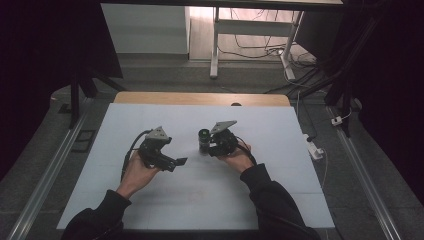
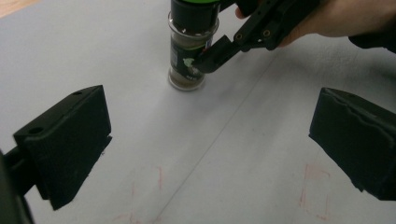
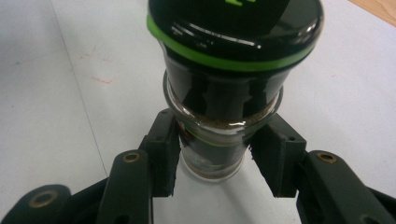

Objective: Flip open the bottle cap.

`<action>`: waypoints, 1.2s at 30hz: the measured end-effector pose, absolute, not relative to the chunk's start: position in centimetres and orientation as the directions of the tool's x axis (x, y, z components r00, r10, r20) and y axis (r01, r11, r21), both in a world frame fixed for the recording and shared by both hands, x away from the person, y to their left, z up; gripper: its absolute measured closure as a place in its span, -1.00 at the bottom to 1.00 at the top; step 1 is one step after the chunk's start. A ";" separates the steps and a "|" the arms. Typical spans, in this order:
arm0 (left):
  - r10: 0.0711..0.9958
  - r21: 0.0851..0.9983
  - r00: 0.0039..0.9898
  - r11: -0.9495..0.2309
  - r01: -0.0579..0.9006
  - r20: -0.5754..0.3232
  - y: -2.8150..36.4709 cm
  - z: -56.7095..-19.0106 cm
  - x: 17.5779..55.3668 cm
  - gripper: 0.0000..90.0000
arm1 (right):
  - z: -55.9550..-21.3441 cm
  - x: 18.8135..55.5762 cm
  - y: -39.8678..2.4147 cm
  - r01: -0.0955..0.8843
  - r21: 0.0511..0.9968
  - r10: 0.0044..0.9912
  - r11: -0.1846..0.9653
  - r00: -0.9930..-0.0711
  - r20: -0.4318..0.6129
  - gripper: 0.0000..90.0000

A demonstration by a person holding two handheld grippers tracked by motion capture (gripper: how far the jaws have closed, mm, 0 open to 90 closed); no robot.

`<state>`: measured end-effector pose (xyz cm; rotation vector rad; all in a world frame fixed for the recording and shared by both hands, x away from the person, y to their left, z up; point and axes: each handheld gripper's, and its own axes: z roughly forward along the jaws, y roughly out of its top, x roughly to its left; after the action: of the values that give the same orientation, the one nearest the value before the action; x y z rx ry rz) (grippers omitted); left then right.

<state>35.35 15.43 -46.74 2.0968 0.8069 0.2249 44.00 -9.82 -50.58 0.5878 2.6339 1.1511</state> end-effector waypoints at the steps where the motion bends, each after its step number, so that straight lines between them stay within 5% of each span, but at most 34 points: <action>1: 0.619 0.777 0.776 -0.426 0.464 -0.123 15.3 -46.7 35.5 -1.00 | -50.6 44.0 -9.8 0.276 0.739 0.437 0.615 -0.899 -0.029 0.18; 22: 0.614 0.768 0.788 -0.479 0.425 -0.053 11.7 -47.5 38.9 -0.89 | -50.6 44.0 -9.8 0.274 0.739 0.435 0.615 -0.900 -0.029 0.18; 25: 0.607 0.773 0.794 -0.488 0.405 -0.032 11.8 -47.6 39.0 -0.61 | -50.6 44.0 -9.8 0.273 0.739 0.435 0.616 -0.900 -0.029 0.18; 27: 0.596 0.775 0.802 -0.494 0.394 -0.028 11.9 -47.5 38.9 -0.23 | -50.6 44.0 -9.8 0.273 0.739 0.434 0.615 -0.900 -0.029 0.18; 30: 0.589 0.780 0.807 -0.487 0.392 -0.038 11.8 -47.4 38.9 -0.02 | -50.6 44.0 -9.8 0.274 0.739 0.435 0.615 -0.900 -0.028 0.18; 32: 0.581 0.784 0.812 -0.479 0.394 -0.053 11.7 -47.2 38.9 0.38 | -50.6 44.0 -9.8 0.274 0.740 0.435 0.614 -0.900 -0.028 0.18; 36: 0.556 0.779 0.829 -0.491 0.391 -0.065 11.1 -47.1 38.9 0.67 | -50.6 44.0 -9.9 0.271 0.740 0.434 0.616 -0.901 -0.031 0.18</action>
<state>38.90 11.09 -47.12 2.1479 0.6906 0.2450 44.03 -9.86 -50.60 0.5824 2.6338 1.1541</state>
